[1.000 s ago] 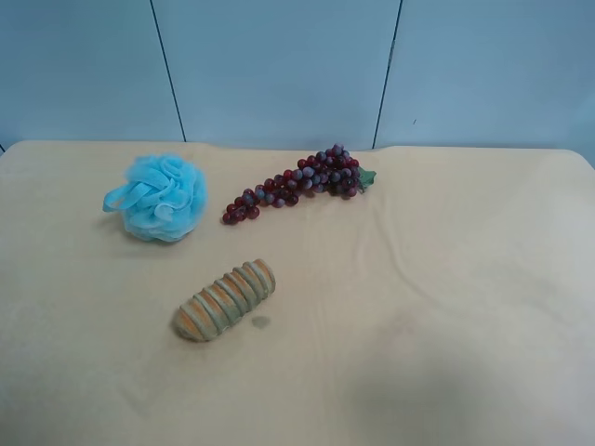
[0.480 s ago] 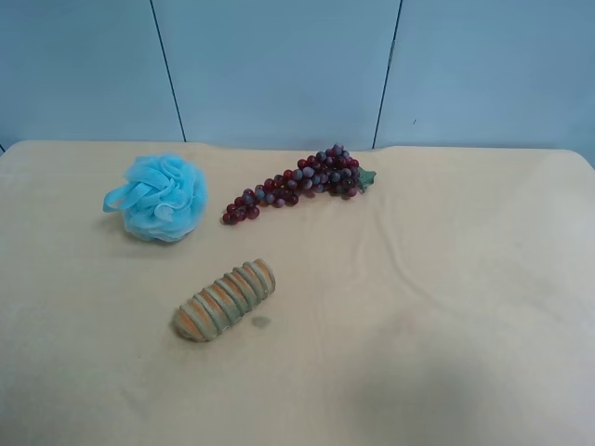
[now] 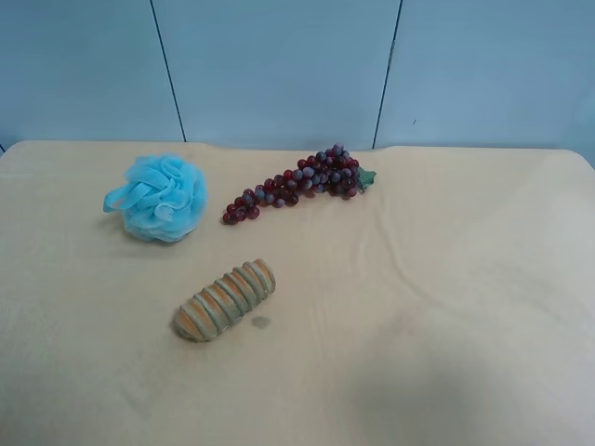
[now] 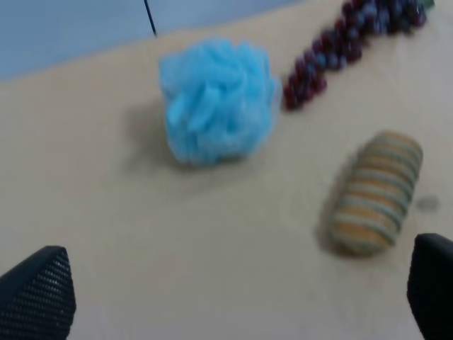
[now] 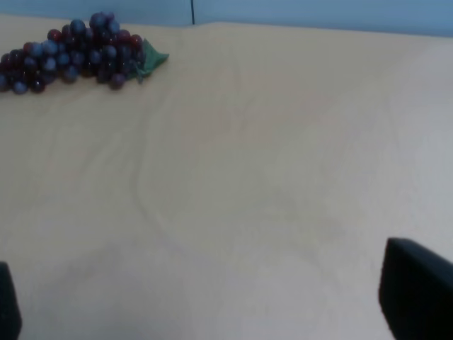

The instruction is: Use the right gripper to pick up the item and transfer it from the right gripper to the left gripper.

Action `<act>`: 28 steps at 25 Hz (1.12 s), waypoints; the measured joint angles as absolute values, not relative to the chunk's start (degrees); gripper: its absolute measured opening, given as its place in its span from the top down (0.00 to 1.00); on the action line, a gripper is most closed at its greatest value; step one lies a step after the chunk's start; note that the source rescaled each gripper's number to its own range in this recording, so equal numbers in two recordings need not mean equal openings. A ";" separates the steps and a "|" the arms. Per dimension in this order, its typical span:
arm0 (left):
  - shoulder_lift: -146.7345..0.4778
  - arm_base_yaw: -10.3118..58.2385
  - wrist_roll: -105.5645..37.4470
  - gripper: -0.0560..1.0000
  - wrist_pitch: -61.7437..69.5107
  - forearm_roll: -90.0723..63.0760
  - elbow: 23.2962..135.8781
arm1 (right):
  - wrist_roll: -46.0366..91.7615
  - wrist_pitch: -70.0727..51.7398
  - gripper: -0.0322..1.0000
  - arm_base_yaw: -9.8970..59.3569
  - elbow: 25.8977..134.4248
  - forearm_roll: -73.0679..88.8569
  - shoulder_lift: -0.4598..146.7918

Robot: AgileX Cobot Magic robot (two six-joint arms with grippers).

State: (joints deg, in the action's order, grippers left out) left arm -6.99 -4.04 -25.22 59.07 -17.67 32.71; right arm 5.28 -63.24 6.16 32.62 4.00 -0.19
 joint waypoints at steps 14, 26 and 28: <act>-5.70 -4.04 -13.54 0.00 61.25 -9.28 29.33 | 5.28 -63.24 0.00 6.16 32.62 4.00 -0.19; -5.70 -4.04 -11.88 0.02 61.20 -9.30 29.27 | 5.28 -63.24 0.00 6.16 32.62 4.00 -0.19; -5.70 -4.04 -11.81 0.02 61.20 -9.30 29.27 | 5.28 -63.24 0.00 6.16 32.62 4.00 -0.19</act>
